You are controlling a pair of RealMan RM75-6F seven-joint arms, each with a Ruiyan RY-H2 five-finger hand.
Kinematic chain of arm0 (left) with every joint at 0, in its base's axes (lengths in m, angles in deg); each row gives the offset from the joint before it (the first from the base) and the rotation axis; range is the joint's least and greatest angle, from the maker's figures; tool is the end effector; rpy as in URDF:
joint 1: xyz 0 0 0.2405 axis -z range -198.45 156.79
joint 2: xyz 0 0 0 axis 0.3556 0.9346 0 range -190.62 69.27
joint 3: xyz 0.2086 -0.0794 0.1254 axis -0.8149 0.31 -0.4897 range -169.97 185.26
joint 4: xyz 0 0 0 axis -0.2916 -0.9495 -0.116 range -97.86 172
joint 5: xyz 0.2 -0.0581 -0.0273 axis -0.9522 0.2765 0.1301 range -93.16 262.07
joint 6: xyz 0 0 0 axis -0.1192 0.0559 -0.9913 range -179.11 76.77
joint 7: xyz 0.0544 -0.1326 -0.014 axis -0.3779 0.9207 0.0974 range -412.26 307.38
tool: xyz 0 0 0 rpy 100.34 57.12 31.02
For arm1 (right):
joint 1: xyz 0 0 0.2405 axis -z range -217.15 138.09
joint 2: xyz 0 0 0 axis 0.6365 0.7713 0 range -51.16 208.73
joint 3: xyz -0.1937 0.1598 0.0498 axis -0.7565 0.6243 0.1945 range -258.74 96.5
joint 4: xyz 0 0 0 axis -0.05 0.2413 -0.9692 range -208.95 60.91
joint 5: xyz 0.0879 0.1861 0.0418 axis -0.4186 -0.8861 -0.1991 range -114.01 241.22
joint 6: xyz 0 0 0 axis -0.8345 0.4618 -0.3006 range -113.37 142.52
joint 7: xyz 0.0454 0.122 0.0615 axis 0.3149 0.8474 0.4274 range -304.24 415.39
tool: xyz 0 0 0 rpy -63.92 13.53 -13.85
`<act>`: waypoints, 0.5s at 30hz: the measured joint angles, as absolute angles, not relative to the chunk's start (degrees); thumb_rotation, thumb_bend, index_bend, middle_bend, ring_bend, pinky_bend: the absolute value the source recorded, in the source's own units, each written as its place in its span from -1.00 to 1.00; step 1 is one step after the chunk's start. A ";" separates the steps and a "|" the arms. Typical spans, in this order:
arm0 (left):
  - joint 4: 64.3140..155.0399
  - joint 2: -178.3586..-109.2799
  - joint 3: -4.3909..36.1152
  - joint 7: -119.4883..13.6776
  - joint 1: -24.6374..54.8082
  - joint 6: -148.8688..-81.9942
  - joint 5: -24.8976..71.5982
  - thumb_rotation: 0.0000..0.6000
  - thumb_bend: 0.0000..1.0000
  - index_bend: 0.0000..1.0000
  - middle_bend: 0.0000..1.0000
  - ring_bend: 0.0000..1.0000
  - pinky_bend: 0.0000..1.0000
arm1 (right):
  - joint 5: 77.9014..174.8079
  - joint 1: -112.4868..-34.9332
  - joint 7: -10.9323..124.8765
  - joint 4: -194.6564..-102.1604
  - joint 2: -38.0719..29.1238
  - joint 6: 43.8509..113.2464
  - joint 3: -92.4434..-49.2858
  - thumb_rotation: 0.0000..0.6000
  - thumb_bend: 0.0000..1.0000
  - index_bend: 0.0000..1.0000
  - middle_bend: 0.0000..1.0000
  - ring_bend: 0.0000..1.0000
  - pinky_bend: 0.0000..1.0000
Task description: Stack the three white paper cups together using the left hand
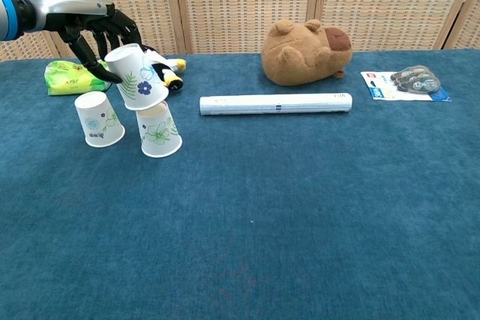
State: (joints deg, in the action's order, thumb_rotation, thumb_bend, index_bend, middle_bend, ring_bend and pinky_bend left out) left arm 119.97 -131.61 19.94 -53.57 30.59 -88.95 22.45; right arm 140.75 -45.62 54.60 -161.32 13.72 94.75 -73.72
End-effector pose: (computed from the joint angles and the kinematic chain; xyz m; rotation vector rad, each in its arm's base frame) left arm -0.1461 0.4132 0.0742 -1.8981 -1.0427 -0.8649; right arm -0.3408 -0.2045 0.1732 1.2742 -0.8997 0.7945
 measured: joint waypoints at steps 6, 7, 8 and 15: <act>119.87 -132.06 19.34 -54.97 31.20 -88.84 23.45 1.00 -0.54 -0.17 -0.15 -0.25 -0.30 | 140.88 -45.63 54.70 -161.37 13.75 94.89 -73.69 1.00 -1.00 -1.00 -1.00 -1.00 -1.00; 119.91 -132.11 19.27 -55.21 31.31 -88.81 23.61 1.00 -0.54 -0.17 -0.15 -0.25 -0.31 | 140.87 -45.60 54.73 -161.40 13.78 94.95 -73.68 1.00 -1.00 -1.00 -1.00 -1.00 -1.00; 119.93 -132.17 19.19 -55.52 31.44 -88.82 23.76 1.00 -0.54 -0.17 -0.15 -0.26 -0.31 | 140.86 -45.57 54.76 -161.42 13.80 94.98 -73.67 1.00 -1.00 -1.00 -1.00 -1.00 -1.00; 119.73 -133.20 18.51 -58.97 32.41 -89.51 25.17 1.00 -0.54 -0.17 -0.17 -0.30 -0.35 | 140.83 -45.50 54.89 -161.52 13.92 95.04 -73.68 1.00 -1.00 -1.00 -1.00 -1.00 -1.00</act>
State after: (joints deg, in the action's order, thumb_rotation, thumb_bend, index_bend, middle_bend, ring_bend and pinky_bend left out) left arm 119.73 -133.20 18.51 -58.97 32.41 -89.51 25.17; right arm 140.83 -45.50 54.89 -161.52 13.92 95.04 -73.68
